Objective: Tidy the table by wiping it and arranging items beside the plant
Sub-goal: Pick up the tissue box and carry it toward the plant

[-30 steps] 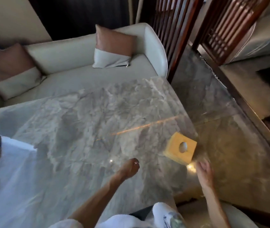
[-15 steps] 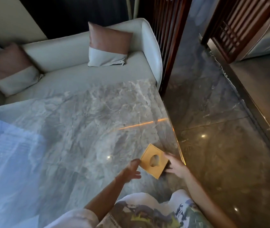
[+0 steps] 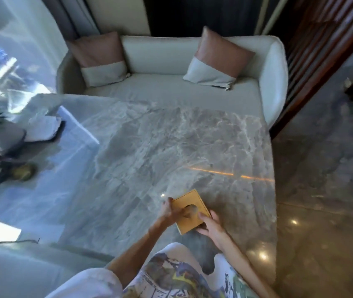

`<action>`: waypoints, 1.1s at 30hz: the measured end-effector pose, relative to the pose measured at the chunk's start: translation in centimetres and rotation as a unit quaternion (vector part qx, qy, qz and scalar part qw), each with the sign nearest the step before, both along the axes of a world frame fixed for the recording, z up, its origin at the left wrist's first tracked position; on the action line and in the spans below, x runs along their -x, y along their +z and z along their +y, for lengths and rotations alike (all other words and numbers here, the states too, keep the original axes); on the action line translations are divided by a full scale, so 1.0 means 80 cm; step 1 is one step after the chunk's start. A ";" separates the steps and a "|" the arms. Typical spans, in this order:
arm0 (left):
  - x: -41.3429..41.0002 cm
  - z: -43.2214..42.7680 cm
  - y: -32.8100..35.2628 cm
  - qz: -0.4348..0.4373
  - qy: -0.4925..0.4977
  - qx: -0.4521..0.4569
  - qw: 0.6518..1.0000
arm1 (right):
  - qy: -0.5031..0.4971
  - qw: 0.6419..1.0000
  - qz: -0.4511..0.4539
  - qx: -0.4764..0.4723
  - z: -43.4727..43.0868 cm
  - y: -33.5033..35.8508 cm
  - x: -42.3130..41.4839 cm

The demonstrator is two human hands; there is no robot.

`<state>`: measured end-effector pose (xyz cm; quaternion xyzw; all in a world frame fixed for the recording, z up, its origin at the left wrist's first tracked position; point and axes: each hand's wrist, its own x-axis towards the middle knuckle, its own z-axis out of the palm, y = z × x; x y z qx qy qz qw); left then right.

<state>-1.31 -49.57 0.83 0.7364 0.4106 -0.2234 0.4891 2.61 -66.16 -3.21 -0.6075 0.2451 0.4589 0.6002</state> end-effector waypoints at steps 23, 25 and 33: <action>0.206 0.341 0.026 0.001 0.051 -0.096 0.994 | 0.212 0.950 -0.170 0.156 0.398 0.051 0.169; 0.212 0.348 0.026 -0.011 0.075 -0.098 0.992 | 0.229 0.943 -0.182 0.160 0.408 0.050 0.167; 0.296 0.466 0.037 -0.007 0.252 -0.113 0.961 | 0.260 0.959 -0.112 0.023 0.519 0.038 0.202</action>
